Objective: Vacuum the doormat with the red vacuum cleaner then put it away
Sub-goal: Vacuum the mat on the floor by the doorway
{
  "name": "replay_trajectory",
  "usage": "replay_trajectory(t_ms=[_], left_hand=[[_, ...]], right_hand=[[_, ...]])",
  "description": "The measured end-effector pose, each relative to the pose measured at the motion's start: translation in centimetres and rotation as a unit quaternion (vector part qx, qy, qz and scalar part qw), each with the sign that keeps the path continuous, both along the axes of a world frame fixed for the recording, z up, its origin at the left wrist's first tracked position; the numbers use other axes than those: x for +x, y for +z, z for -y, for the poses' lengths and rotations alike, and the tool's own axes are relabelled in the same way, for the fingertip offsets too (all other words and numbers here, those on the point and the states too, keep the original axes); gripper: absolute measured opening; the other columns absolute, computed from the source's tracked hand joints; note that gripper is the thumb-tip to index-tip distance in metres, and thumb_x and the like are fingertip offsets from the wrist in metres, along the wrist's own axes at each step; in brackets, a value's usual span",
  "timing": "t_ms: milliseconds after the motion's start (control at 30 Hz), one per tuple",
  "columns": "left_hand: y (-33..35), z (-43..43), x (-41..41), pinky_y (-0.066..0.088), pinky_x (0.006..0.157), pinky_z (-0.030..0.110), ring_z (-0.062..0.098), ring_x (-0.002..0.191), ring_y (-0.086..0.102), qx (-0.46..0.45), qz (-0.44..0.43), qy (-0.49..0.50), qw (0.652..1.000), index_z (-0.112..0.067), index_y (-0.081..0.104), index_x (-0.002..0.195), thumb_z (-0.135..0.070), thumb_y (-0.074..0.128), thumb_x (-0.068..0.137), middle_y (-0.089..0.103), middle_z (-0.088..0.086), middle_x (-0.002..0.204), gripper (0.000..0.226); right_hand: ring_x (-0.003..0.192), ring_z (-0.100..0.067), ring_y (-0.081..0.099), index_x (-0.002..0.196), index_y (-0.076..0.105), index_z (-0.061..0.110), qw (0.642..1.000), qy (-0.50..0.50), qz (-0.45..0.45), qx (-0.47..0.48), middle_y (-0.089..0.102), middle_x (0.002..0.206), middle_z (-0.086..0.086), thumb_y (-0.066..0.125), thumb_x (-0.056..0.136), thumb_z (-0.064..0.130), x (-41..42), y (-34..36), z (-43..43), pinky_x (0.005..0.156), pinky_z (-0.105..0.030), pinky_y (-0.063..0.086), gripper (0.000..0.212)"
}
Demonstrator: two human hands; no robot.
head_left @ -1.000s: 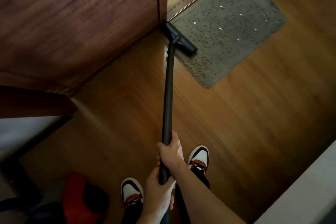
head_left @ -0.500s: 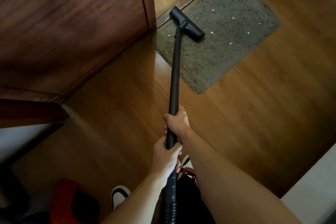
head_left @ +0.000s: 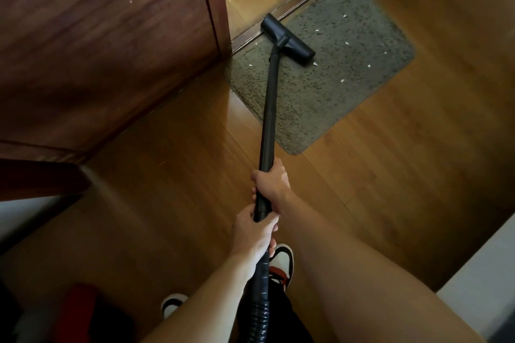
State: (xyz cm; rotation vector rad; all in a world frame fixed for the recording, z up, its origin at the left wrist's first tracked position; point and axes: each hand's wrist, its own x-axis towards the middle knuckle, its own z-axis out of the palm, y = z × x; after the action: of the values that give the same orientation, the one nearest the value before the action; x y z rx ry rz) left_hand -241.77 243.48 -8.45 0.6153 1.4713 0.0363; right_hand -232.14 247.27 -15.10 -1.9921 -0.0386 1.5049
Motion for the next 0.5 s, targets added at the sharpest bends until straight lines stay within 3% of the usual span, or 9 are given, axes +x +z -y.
replay_trajectory(t_ms=[500], left_hand=[[2.3,2.2,-13.4,0.041,0.042,0.024,0.015,0.045,0.048,-0.008,-0.031,0.0,0.999,-0.009,0.067,0.091,-0.018,0.073,0.089,0.063,0.005,0.069,0.011]], right_hand=[[0.055,-0.017,0.059,0.131,0.035,0.024,0.998,0.024,-0.051,0.0,0.061,0.085,-0.013,0.059,0.097,0.013,-13.5,1.6,2.5,0.058,-0.035,0.057,0.044]])
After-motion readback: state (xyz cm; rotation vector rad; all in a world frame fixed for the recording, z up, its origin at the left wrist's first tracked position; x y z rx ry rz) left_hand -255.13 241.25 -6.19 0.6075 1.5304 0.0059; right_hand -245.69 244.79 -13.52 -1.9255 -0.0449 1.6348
